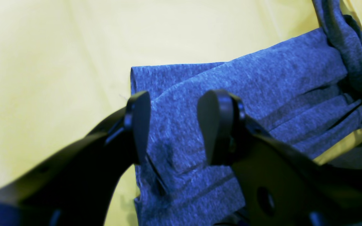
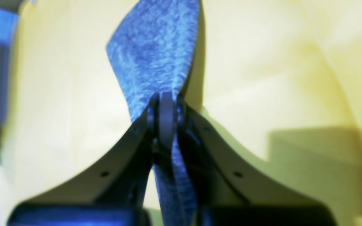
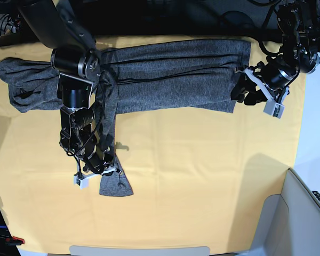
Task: Fold the T-shirt properly
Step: 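Grasp the hanging sleeve cuff with the right gripper and lift it, then lay the sleeve across the shirt strip toward the left gripper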
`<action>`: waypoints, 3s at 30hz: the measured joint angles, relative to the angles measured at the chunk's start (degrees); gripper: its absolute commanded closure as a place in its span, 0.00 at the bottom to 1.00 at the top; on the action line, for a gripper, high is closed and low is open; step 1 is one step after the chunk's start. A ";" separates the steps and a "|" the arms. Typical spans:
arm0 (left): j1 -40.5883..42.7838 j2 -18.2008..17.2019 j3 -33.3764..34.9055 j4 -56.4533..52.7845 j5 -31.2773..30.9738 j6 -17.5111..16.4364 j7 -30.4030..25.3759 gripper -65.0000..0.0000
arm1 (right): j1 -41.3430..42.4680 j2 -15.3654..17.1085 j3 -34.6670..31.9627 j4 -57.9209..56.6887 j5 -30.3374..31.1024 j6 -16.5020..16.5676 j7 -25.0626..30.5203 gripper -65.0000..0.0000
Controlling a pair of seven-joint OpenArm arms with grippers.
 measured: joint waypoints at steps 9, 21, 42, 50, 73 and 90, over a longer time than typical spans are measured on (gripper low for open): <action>0.09 0.02 0.04 0.00 0.04 -0.04 0.00 0.58 | -23.43 -1.36 -22.64 45.00 0.11 0.15 -10.84 1.00; 0.15 0.00 0.00 0.00 0.02 -0.04 -0.02 0.58 | -41.83 -2.36 -51.36 67.43 -29.46 -0.26 -13.03 1.00; 0.28 0.07 -1.16 0.00 -0.28 -0.02 0.07 0.58 | -42.12 -3.52 -63.73 63.80 -35.52 -9.53 -13.25 0.52; 0.11 0.15 -6.34 0.07 -0.26 0.00 0.02 0.58 | -41.24 -3.61 -63.52 65.13 -29.42 -9.16 -13.97 0.48; 3.30 0.15 -6.64 0.09 -0.46 -0.02 0.20 0.58 | -44.52 -5.60 -41.75 66.07 -28.46 -15.54 -13.31 0.91; 3.93 0.15 -6.64 0.04 -0.26 0.00 0.20 0.58 | -41.79 -6.03 -55.34 60.41 -25.88 -2.56 -21.18 0.95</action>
